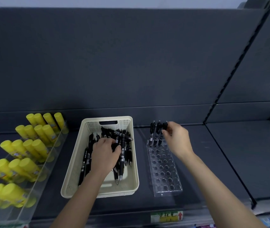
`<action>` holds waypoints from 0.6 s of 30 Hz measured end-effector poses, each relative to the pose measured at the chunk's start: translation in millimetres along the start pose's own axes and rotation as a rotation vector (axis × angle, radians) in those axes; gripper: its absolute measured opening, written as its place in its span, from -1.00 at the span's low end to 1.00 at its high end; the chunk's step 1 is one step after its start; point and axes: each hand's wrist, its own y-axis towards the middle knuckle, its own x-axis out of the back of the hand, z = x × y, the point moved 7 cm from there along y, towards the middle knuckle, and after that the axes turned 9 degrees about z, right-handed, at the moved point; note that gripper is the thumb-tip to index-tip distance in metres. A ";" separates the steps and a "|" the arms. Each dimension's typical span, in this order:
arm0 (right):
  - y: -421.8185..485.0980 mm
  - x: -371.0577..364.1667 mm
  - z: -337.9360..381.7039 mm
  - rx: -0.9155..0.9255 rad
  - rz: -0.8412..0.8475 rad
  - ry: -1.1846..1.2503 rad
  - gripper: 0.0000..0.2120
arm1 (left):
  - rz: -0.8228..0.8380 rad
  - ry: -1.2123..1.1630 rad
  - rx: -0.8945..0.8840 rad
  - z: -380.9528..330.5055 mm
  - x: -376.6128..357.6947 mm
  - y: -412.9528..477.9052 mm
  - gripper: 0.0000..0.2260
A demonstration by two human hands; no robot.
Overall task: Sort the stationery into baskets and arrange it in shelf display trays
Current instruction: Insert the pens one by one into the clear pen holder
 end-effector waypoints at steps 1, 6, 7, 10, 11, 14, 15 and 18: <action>0.2 -1.2 -0.7 0.002 0.004 -0.004 -0.92 | 0.001 -0.001 -0.002 0.4 -0.2 -0.3 -0.67; 2.1 -3.7 -0.3 0.036 0.007 -0.072 -0.94 | -0.007 0.009 -0.014 1.1 -0.6 -0.1 -0.68; 2.0 -4.2 -0.4 0.040 0.005 -0.085 -0.94 | -0.008 0.012 -0.016 0.9 -0.7 0.2 -0.68; 0.0 -5.0 -2.9 0.032 -0.002 -0.085 -0.94 | -0.008 0.029 -0.012 0.8 -0.9 1.1 -0.68; -0.4 -4.7 -4.9 0.015 0.001 -0.070 -0.94 | -0.008 0.034 -0.013 0.8 -1.0 1.4 -0.68; -9.3 2.1 -7.8 -0.049 -0.057 0.018 -0.84 | -0.005 0.034 -0.015 1.0 -1.0 2.0 -0.67; -15.6 6.2 -6.3 -0.056 -0.115 0.043 -0.79 | -0.004 0.032 -0.014 1.2 -0.8 1.9 -0.68; -40.0 6.5 13.4 0.005 -0.245 0.094 -0.80 | 0.007 -0.004 -0.034 0.5 1.2 2.1 -0.70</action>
